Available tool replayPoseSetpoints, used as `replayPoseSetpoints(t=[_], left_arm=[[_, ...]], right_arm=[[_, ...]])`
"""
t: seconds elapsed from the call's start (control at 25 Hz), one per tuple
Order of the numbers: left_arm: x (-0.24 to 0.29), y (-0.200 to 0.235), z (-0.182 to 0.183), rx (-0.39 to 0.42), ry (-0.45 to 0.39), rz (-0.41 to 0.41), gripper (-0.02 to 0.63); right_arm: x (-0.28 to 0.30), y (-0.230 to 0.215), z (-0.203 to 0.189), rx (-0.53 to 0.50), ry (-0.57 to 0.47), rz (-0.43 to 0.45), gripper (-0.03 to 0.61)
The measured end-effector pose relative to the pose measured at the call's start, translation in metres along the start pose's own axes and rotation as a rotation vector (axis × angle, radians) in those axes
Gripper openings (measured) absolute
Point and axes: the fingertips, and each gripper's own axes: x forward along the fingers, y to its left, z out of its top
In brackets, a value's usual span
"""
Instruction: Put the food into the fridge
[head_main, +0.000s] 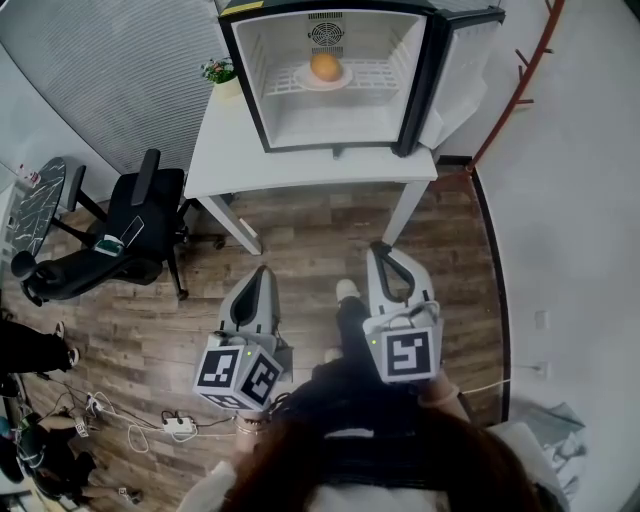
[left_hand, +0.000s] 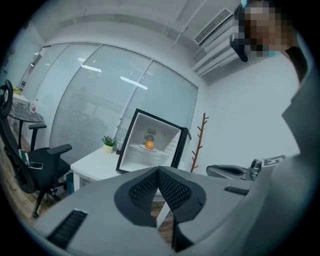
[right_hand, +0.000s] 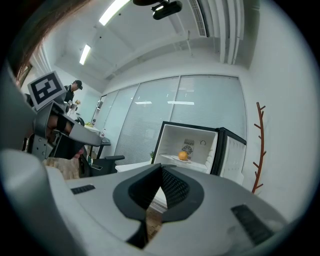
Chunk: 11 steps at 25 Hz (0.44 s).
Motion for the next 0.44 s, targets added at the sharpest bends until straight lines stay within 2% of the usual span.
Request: replayPoseSetpoints(t=[0.44], left_arm=[[0.008, -0.001, -0.013, -0.050, 0.015, -0.032, -0.006]], right_arm=[[0.000, -0.001, -0.004, -0.007, -0.008, 0.000, -0.002]])
